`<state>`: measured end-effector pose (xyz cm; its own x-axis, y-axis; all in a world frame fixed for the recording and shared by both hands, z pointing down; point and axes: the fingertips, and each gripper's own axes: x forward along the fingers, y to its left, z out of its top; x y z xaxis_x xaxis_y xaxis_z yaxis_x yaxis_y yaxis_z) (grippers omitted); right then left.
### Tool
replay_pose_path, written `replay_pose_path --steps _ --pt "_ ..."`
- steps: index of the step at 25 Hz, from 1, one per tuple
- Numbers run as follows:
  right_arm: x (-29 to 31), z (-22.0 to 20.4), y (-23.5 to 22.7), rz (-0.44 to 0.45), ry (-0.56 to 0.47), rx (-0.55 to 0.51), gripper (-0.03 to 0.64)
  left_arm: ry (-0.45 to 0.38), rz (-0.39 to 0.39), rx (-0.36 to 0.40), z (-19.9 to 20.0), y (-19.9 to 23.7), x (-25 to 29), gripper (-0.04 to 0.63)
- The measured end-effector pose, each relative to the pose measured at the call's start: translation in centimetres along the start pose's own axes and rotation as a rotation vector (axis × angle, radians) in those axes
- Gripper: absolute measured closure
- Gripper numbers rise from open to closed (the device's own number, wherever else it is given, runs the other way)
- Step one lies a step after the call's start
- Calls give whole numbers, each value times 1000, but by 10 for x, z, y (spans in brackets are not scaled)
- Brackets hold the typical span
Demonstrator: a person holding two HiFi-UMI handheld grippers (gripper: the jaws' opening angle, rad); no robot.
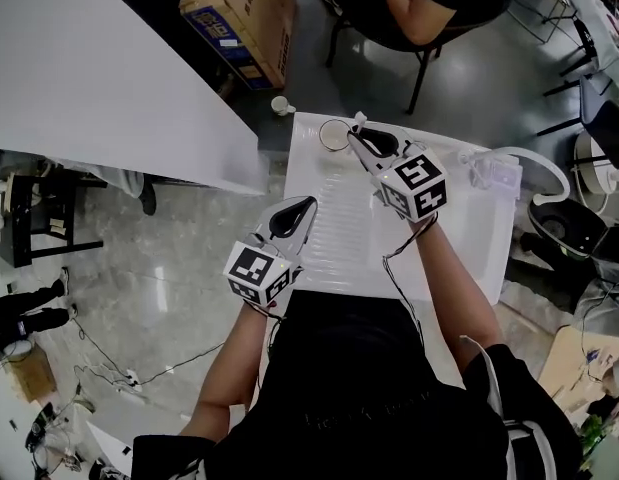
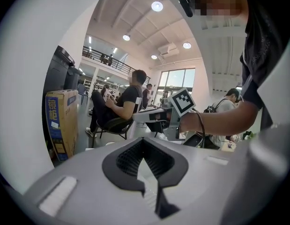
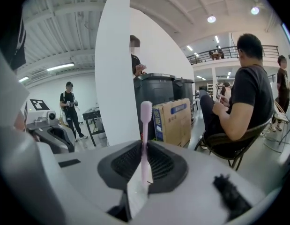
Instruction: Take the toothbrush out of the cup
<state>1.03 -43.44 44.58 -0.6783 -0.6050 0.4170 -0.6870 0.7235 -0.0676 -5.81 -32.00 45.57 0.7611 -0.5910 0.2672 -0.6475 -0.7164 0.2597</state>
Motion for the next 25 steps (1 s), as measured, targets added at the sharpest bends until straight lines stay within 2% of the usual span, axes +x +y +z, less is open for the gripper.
replay_pose_path --steps 13,25 --pt "-39 -4 25 -2 -11 11 570 -8 0 8 7 -4 -6 586" --pt "-60 -2 64 40 -20 15 571 -13 -17 0 6 3 -2 586"
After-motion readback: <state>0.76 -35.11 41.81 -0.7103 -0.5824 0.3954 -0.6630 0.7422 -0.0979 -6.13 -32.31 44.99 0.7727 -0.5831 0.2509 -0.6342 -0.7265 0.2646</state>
